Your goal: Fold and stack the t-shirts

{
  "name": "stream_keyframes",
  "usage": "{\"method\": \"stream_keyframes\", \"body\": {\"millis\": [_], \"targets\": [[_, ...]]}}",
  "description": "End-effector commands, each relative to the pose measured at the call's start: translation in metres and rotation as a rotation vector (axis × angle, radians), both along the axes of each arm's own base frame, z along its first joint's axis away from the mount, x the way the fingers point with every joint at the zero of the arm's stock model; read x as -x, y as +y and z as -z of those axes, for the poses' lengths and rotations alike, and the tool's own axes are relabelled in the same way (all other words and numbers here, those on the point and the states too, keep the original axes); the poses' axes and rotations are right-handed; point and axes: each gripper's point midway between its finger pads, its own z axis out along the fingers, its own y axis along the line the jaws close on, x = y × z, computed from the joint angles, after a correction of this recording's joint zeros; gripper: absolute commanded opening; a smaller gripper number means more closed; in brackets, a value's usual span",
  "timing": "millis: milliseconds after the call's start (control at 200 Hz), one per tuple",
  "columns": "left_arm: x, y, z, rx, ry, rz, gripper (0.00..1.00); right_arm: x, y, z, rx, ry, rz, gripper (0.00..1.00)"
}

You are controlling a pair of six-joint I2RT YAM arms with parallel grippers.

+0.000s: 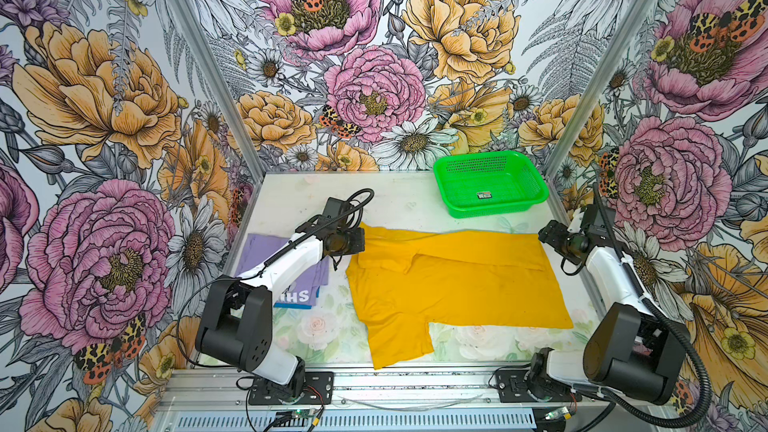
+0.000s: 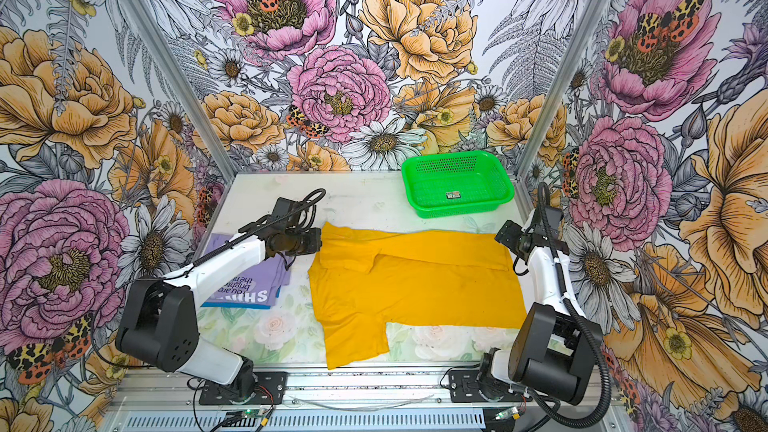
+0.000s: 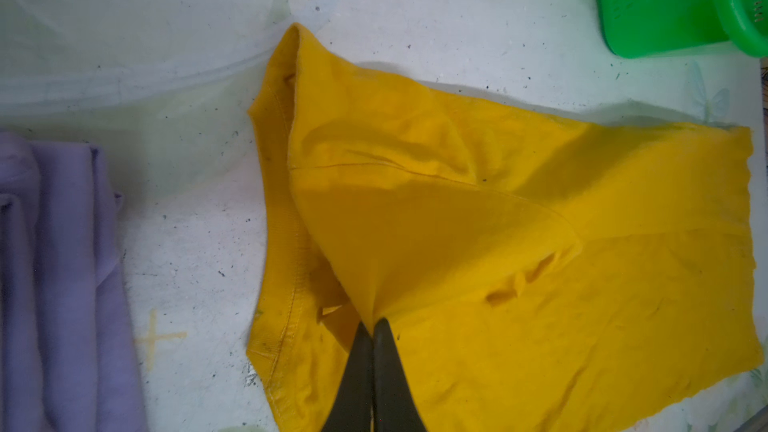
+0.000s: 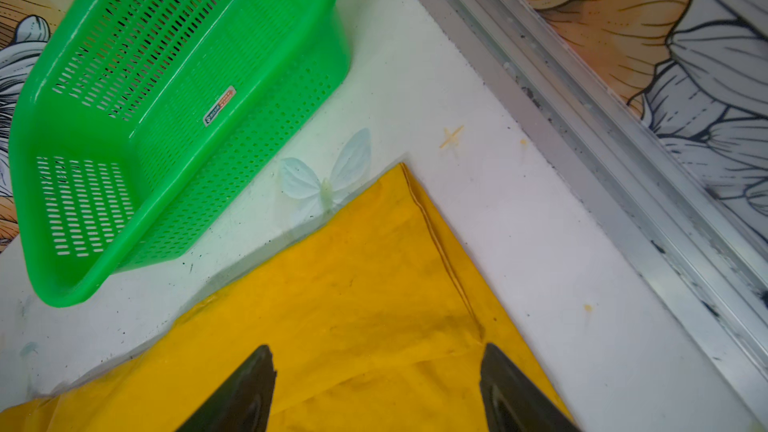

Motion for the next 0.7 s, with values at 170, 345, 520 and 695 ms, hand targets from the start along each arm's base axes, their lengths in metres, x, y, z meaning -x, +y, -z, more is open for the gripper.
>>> {"method": "stream_keyframes", "body": {"millis": [170, 345, 520, 695], "targets": [[0.003, 0.003, -0.001, 0.009, 0.0, 0.004, 0.85, 0.009, -0.011, 0.022, 0.012, 0.063, 0.059, 0.79], [0.018, 0.0, 0.011, 0.025, 0.036, 0.008, 0.87, 0.009, -0.006, 0.037, -0.02, 0.081, 0.042, 0.79], [0.038, -0.021, 0.028, 0.058, 0.084, 0.058, 0.83, -0.005, 0.017, 0.046, -0.092, 0.058, -0.051, 0.78], [0.034, -0.02, 0.043, 0.057, 0.08, 0.024, 0.75, -0.016, 0.051, 0.044, -0.076, 0.055, -0.169, 0.77]]}}
